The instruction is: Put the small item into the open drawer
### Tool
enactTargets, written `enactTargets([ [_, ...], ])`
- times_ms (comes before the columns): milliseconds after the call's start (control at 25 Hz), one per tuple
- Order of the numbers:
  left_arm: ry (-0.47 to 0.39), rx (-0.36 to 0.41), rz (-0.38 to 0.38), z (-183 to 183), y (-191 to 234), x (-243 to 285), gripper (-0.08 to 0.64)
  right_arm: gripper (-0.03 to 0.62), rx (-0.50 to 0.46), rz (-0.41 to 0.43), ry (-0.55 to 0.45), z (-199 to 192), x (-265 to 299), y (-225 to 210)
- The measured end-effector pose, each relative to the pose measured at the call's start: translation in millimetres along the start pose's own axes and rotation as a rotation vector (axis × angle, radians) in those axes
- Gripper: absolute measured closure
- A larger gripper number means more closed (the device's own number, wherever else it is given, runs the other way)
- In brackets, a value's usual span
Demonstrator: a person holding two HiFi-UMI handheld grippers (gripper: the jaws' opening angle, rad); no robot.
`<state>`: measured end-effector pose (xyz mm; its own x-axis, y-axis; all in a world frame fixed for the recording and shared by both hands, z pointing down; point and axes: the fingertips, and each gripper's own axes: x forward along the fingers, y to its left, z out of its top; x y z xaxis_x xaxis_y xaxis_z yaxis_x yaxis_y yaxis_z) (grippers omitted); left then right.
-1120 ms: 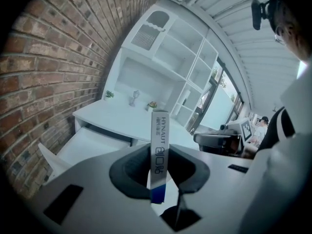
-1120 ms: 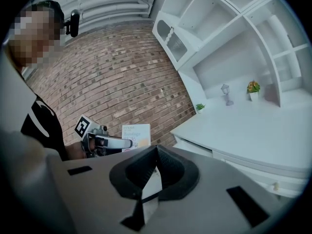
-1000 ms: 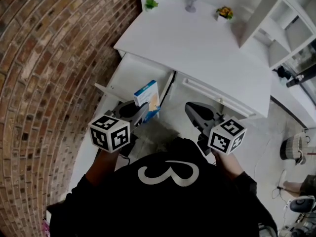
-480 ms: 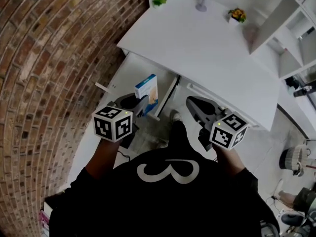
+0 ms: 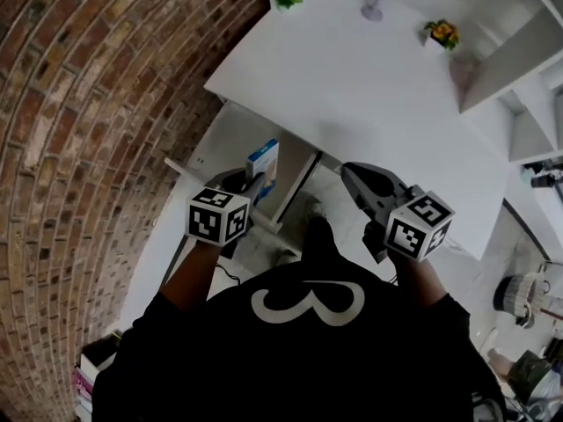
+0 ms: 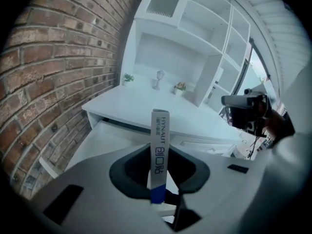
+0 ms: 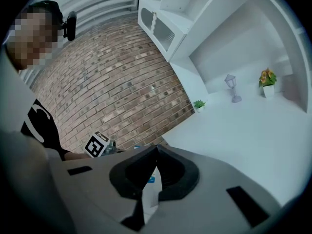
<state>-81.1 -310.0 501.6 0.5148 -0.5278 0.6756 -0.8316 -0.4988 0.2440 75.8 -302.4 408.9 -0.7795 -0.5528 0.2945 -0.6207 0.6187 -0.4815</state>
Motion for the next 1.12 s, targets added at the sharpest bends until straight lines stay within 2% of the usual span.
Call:
enactTargets([
  [200, 0.076, -0.001, 0.036, -13.6, 21.3, 33.3, 0.478, 0.582, -0.012, 0.003, 0.005, 10.3, 11.6, -18.1],
  [360, 0.131, 0.025, 0.045, -24.0, 33.7, 56.6, 0.477, 0.581, -0.011, 0.008, 0.014, 16.1, 22.9, -25.1],
  [680, 0.256, 0.053, 0.09, -49.0, 63.4, 102.8, 0.479, 0.582, 0.008, 0.007, 0.045, 13.6, 39.1, -34.8],
  [880, 0.345, 0.083, 0.122, -64.9, 80.7, 130.2, 0.479, 0.581, 0.028, -0.037, 0.056, 7.6, 37.2, -49.6],
  [1120, 0.406, 0.056, 0.114, -82.0, 91.1, 151.5, 0.479, 0.581, 0.044, -0.064, 0.066, 5.6, 37.0, -63.9],
])
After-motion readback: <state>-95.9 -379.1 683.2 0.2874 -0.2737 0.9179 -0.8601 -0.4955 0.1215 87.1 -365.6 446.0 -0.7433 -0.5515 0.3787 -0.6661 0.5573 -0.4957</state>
